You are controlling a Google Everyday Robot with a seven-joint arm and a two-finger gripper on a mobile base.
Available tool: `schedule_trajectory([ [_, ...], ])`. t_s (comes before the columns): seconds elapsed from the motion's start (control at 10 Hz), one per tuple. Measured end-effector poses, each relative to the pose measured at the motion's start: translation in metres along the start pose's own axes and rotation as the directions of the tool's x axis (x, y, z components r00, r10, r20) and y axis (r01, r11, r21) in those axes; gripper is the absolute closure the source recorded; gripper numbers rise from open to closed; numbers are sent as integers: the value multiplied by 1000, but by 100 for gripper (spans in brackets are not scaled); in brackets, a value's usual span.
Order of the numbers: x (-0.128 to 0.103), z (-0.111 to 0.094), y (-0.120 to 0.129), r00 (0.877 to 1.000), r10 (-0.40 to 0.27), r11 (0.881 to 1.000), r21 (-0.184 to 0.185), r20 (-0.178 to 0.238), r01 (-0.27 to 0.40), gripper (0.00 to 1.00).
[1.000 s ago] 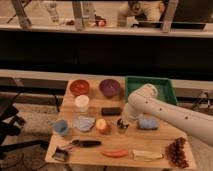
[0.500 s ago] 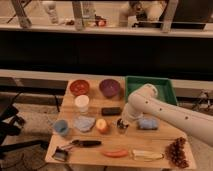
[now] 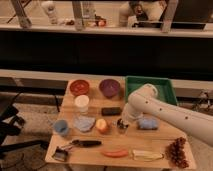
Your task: Place fork in metal cup
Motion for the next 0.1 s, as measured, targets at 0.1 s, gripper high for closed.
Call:
schedule_trajectory([
  [0.1,0,0,0,1000,0,1000,0,0,0,100],
])
